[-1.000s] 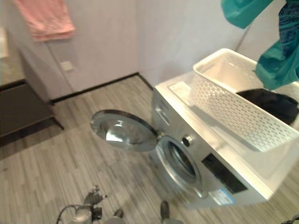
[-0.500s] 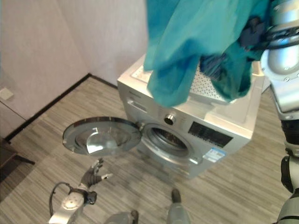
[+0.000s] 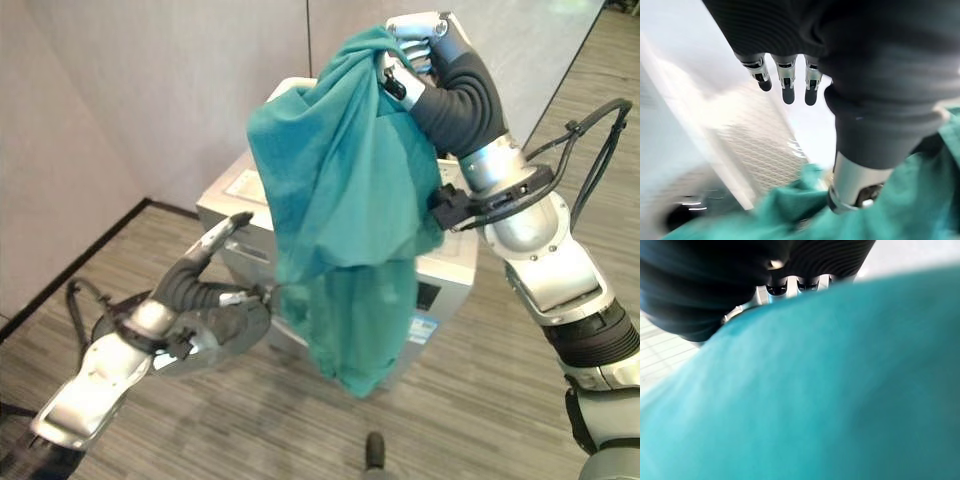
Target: Grab the laundry basket,head to the washer,open it,put in the laundry and shut it.
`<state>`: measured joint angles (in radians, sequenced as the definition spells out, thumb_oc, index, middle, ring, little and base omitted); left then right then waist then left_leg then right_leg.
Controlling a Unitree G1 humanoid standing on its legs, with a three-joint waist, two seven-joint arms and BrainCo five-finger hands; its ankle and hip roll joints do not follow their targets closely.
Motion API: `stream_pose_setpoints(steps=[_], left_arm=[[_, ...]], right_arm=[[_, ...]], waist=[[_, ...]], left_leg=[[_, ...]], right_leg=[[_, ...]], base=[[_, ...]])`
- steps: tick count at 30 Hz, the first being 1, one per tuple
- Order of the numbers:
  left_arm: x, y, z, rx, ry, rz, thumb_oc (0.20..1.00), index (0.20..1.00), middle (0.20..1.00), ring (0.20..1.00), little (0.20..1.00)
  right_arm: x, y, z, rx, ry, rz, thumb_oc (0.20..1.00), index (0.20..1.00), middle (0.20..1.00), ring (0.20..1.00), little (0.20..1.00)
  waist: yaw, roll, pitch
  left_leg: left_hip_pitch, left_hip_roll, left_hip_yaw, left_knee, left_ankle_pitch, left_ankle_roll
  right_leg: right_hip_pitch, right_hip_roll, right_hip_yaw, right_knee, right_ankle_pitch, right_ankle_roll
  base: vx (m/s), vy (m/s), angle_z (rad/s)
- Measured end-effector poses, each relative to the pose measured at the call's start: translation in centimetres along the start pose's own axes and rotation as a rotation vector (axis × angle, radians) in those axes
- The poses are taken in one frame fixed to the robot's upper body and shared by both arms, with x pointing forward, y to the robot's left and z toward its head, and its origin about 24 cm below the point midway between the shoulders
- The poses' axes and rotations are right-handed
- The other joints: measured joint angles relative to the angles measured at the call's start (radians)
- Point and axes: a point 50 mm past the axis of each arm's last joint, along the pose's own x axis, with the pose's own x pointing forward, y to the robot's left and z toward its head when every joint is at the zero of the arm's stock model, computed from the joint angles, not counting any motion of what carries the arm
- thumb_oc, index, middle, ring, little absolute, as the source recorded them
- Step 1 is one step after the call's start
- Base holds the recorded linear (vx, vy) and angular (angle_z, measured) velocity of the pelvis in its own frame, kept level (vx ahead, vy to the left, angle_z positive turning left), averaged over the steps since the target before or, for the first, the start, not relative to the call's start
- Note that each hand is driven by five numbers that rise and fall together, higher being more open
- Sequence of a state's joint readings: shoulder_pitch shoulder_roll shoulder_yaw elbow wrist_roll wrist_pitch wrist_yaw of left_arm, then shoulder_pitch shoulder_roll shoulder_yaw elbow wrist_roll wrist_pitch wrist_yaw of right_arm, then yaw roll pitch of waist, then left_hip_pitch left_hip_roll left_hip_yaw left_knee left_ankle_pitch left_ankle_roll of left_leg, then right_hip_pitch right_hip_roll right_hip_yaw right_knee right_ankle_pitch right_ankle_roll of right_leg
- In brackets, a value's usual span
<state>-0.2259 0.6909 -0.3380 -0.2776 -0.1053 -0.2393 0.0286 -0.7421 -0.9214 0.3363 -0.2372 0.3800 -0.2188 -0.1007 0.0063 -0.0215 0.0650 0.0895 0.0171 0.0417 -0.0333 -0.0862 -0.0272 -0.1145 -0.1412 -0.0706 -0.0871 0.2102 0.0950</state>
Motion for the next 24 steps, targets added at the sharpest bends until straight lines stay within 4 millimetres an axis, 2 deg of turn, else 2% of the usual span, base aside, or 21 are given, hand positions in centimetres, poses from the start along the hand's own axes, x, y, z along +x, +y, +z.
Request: stream_pose_setpoints(steps=[1, 3, 4, 9, 12, 18, 24], left_arm=[[1.6, -0.7, 0.9, -0.005, -0.070, -0.010, 1.000, 1.000, 1.000, 1.000, 1.000], [2.8, -1.4, 1.4, -0.021, -0.109, -0.009, 1.000, 1.000, 1.000, 1.000, 1.000], [4.0, -2.4, 1.3, -0.051, -0.118, -0.029, 1.000, 1.000, 1.000, 1.000, 1.000], [6.1, -4.5, -0.1, -0.231, -0.038, -0.024, 1.000, 1.000, 1.000, 1.000, 1.000], [6.4, -4.7, -0.2, -0.347, -0.014, -0.005, 1.000, 1.000, 1.000, 1.000, 1.000], [6.1, -4.6, -0.8, -0.559, 0.055, -0.022, 1.000, 1.000, 1.000, 1.000, 1.000], [5.3, -4.2, 0.9, -0.548, 0.013, -0.146, 1.000, 1.000, 1.000, 1.000, 1.000]], right_arm=[[0.0, 0.5, -0.2, 0.009, 0.007, 0.022, 0.200, 0.200, 0.200, 0.200, 0.200], [0.1, 1.0, -0.2, 0.020, 0.009, 0.038, 0.200, 0.200, 0.200, 0.200, 0.200], [0.4, 1.4, -0.4, 0.032, 0.012, 0.039, 0.200, 0.200, 0.200, 0.200, 0.200], [2.5, 1.9, -0.3, 0.061, -0.003, 0.021, 0.200, 0.200, 0.200, 0.200, 0.200], [2.9, 1.7, -0.5, 0.052, 0.012, 0.000, 0.200, 0.200, 0.200, 0.200, 0.200], [4.4, 0.8, -0.7, -0.002, 0.043, -0.022, 0.200, 0.200, 0.200, 0.200, 0.200], [5.4, -0.9, -1.4, -0.103, 0.078, -0.093, 0.200, 0.200, 0.200, 0.200, 0.200]], waist=[[-0.006, 0.001, 0.000], [-0.020, 0.002, -0.001], [-0.023, 0.004, -0.002], [-0.043, 0.021, -0.008], [-0.044, 0.031, -0.013], [-0.038, 0.074, -0.018], [-0.014, 0.078, -0.020]], left_leg=[[0.006, 0.002, -0.002, -0.013, 0.007, -0.001], [0.015, 0.003, -0.001, -0.019, 0.013, -0.004], [0.018, 0.002, -0.004, -0.023, 0.015, -0.004], [0.019, 0.002, -0.004, -0.024, 0.018, -0.005], [0.019, 0.005, -0.007, -0.028, 0.023, -0.007], [0.032, 0.007, -0.031, -0.045, 0.037, -0.010], [0.031, 0.015, -0.061, -0.056, 0.052, -0.016]], right_leg=[[0.002, 0.001, -0.003, 0.000, 0.000, 0.000], [0.005, 0.002, -0.003, 0.000, 0.000, 0.000], [0.009, 0.001, -0.003, 0.000, 0.000, 0.000], [0.010, 0.000, -0.001, 0.000, 0.001, -0.001], [0.011, 0.003, -0.006, -0.001, 0.002, -0.004], [0.031, 0.000, -0.028, -0.001, 0.000, -0.007], [0.044, 0.000, -0.065, -0.003, -0.010, -0.013]], base=[[-0.03, -0.065, 0.02], [-0.02, -0.057, 0.01], [-0.02, -0.060, 0.01], [-0.03, -0.058, 0.01], [0.02, -0.056, 0.04], [0.01, -0.037, 0.10], [0.00, -0.033, 0.18]])
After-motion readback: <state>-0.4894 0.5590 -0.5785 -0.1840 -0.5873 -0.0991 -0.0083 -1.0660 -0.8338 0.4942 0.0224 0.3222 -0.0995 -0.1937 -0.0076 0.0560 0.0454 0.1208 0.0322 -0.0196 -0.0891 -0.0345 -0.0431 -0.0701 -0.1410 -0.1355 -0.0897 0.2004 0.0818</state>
